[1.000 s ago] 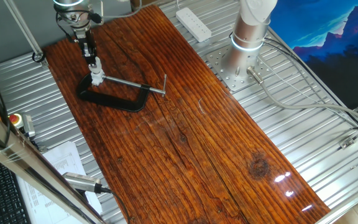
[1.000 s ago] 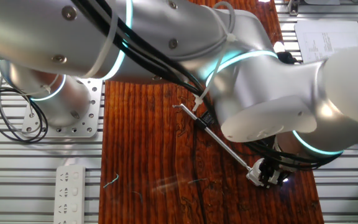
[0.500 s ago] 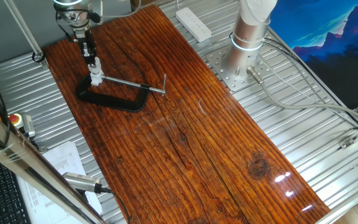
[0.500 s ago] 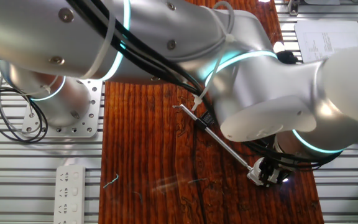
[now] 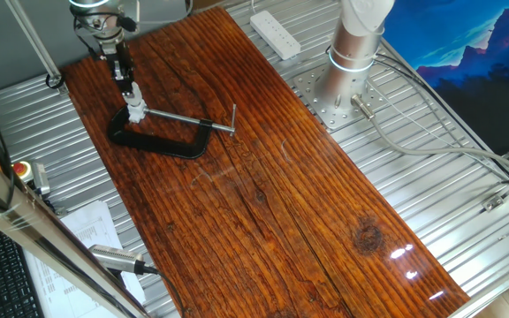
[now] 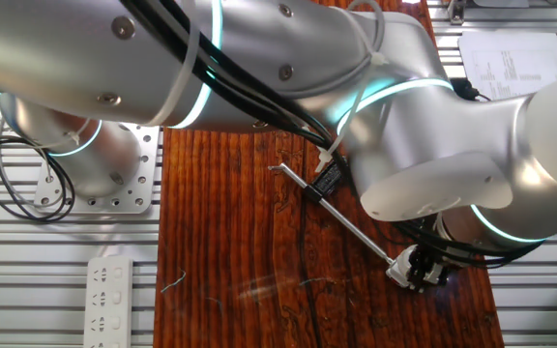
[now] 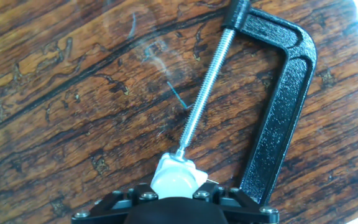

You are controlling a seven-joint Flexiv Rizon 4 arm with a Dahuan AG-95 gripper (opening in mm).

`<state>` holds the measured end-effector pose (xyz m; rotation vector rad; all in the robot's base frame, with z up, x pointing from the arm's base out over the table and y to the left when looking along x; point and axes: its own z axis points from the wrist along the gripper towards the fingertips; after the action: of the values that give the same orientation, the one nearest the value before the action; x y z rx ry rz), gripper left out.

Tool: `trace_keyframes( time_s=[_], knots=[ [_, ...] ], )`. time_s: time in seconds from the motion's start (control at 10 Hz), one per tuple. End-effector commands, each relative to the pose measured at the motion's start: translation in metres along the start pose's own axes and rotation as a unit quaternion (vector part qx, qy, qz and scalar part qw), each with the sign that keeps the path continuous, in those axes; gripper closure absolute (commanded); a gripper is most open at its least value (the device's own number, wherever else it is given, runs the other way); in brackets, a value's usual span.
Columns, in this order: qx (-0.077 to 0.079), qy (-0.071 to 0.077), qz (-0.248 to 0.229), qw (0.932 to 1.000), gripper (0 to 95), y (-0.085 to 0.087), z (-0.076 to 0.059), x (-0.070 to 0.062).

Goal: Take out the light bulb by rotating it

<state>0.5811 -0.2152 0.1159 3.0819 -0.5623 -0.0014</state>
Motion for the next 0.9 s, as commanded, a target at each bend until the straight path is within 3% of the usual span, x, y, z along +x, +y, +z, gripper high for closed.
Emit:
trace_keyframes(
  time_s=[0.1, 0.2, 0.3, 0.4, 0.5, 0.6, 0.9],
  knots=[
    [0.001, 0.0, 0.006, 1.0, 38.0, 0.001, -0.002, -0.001],
    [0.001, 0.0, 0.027, 0.9996, 38.0, 0.0, -0.005, 0.001],
    [-0.001, 0.0, 0.089, 0.996, 38.0, -0.001, -0.011, 0.003],
    [0.002, 0.006, 0.168, 0.9857, 38.0, -0.002, -0.017, 0.006],
    [0.003, 0.017, 0.248, 0.9686, 38.0, -0.003, -0.02, 0.007],
    [0.006, 0.032, 0.333, 0.9425, 38.0, -0.003, -0.023, 0.008],
    [0.016, 0.03, 0.527, 0.8492, 38.0, -0.005, -0.026, 0.012]
  ],
)
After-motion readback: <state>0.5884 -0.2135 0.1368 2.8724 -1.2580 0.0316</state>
